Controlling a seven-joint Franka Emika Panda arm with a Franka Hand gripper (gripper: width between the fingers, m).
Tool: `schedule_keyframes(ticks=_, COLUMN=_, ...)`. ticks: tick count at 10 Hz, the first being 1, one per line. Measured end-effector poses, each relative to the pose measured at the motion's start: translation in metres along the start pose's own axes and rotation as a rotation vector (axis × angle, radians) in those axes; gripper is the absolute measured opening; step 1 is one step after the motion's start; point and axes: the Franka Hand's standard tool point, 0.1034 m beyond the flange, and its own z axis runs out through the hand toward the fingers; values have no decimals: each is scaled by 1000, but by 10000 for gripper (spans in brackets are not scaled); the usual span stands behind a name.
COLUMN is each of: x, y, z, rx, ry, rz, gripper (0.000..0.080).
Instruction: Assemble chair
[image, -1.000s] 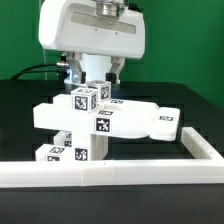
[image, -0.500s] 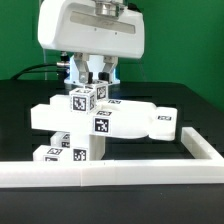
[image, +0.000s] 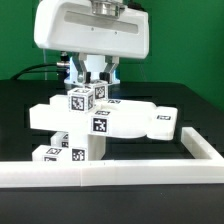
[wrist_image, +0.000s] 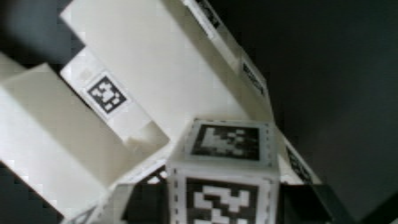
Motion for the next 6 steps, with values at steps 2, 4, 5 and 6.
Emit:
schedule_keyframes(ticks=2, x=2, y=0, z=-1, rx=-3, ry=6, rz=197, gripper=281)
schedule_keyframes(ticks=4, x=5, y=1, z=-2, rx=-8, ry=21, rz=409, gripper=281)
schedule_keyframes(ticks=5, x=6, y=1, z=-3, rx=-9, ry=28, rz=492, gripper=281)
schedule_keyframes(ticks=6, x=9, y=3, z=-4, rx=-11, ry=41, rz=582, gripper=281)
